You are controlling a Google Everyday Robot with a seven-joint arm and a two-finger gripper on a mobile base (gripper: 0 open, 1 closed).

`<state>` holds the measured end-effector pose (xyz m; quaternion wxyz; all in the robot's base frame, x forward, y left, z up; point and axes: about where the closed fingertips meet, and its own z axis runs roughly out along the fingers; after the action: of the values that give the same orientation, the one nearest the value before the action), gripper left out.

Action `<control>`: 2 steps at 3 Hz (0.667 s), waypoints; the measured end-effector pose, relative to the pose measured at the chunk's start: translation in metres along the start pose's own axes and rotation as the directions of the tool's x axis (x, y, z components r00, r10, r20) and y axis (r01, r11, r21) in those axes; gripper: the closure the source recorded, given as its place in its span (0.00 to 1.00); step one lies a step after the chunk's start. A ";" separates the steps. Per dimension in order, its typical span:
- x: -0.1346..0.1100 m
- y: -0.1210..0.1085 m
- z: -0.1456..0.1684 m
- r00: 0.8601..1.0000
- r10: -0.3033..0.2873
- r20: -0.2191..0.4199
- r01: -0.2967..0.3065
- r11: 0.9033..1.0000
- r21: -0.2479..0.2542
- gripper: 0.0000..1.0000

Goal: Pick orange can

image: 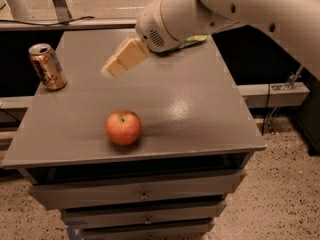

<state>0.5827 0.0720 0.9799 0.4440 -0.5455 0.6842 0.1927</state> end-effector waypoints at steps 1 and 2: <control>-0.001 -0.001 -0.001 1.000 -0.001 0.001 0.001 1.000 0.002 0.00; -0.002 -0.004 0.014 0.999 0.007 0.039 -0.007 1.000 0.014 0.00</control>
Offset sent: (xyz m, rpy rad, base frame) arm 0.0301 0.0281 -0.0189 0.1152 -0.0368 -0.0244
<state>0.5919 0.0829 0.9750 0.4602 -0.5362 0.6786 0.2002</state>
